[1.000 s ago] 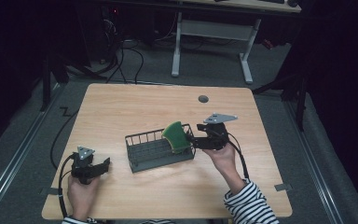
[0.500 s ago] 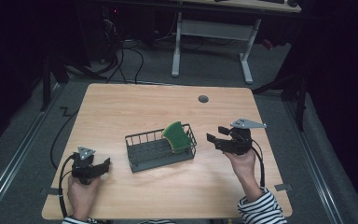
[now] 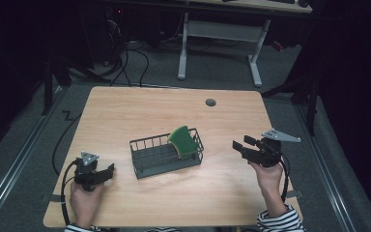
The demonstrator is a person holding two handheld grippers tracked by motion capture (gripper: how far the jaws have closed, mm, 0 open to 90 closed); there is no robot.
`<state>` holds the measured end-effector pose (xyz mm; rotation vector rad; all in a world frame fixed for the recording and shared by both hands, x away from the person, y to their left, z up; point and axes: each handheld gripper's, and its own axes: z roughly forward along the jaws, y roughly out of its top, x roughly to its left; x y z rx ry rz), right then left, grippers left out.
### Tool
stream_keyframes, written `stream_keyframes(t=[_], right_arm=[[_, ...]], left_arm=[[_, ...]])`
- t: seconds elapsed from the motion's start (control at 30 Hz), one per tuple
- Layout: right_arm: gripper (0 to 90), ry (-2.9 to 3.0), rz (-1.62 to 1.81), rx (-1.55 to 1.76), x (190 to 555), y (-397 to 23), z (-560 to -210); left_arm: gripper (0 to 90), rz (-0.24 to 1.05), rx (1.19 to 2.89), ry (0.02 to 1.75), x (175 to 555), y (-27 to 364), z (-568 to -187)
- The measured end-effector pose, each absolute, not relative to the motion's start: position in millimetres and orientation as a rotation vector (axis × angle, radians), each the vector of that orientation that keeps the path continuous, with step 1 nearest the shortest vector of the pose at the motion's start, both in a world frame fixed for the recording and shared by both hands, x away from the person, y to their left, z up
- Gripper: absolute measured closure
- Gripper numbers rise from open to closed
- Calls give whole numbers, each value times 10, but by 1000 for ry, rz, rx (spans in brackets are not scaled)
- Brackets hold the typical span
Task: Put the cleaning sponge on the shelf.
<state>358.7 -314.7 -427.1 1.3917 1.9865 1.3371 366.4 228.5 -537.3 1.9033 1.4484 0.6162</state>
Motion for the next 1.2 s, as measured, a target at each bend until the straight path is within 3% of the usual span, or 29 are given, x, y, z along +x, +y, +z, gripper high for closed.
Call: stream_keyframes(t=[1.2], right_arm=[[391, 1926, 1191, 1575, 3230, -3556, -4931]], left_arm=[[262, 609, 1899, 1449, 3664, 2293, -5372]])
